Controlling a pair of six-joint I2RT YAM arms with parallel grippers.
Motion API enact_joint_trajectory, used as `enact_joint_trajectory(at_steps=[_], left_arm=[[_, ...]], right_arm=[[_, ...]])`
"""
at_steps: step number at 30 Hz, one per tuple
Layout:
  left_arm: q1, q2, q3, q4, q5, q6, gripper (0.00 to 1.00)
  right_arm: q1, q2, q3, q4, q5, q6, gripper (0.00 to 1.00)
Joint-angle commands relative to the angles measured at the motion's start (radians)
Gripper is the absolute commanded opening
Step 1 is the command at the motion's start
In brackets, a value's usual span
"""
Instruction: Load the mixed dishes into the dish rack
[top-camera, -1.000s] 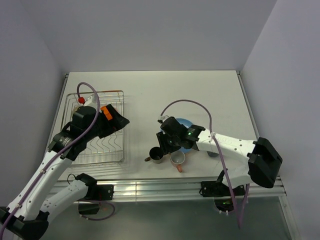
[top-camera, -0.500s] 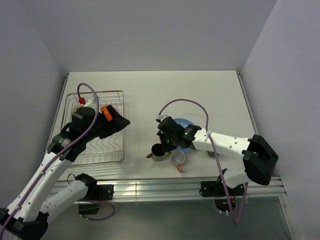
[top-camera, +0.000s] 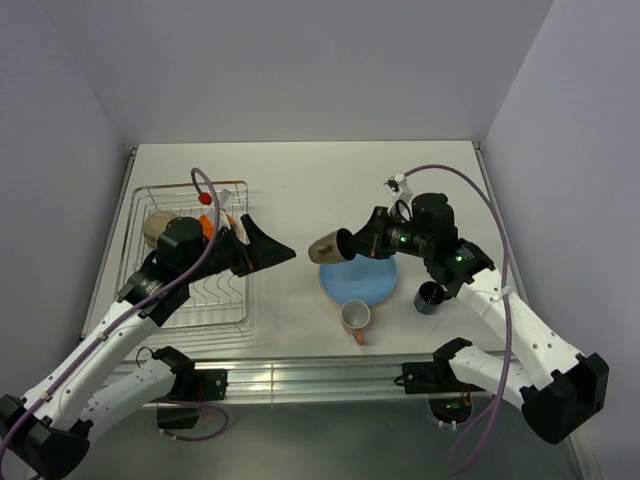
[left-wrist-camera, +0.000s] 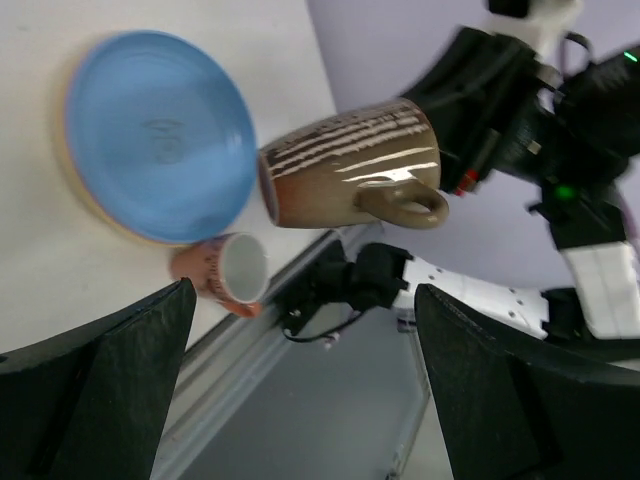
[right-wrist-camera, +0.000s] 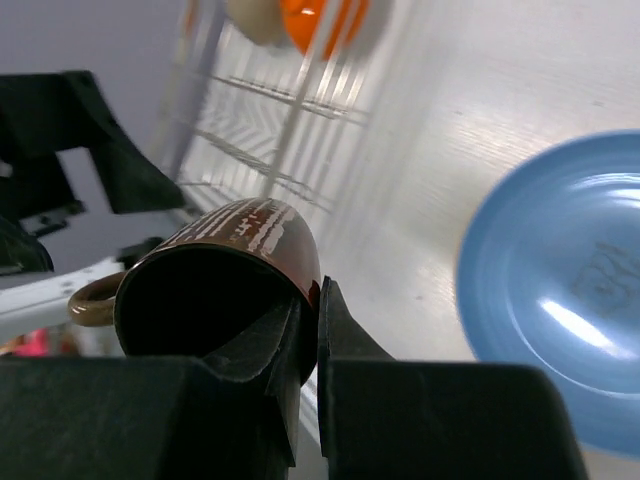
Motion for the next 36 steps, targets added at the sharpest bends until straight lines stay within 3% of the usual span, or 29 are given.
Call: enact_joint_trajectory(at_steps=[1, 7, 20, 28, 36], left_arm=[[-0.059, 0.009, -0.012, 0.237, 0.113, -0.068, 0.98], [-0.128, 0.033, -0.066, 0.436, 0.140, -0.162, 0.99], [-0.242, 0.063, -0.050, 0.496, 0.107, -0.141, 0.98], [-0.286, 0.072, -0.024, 0.533, 0.061, -0.127, 0.93], [-0.291, 0.043, -0.032, 0.550, 0.021, -0.130, 0.81]], right_arm=[[-0.071, -0.035, -0.082, 0.244, -0.378, 0.151, 0.00], [-0.114, -0.042, -0.187, 0.581, -0.537, 0.411, 0.00], [-0.159, -0.033, -0.280, 1.020, -0.651, 0.780, 0.00], [-0.159, -0.014, -0.311, 1.079, -0.652, 0.817, 0.00], [-0.160, 0.001, -0.342, 1.103, -0.649, 0.817, 0.00]])
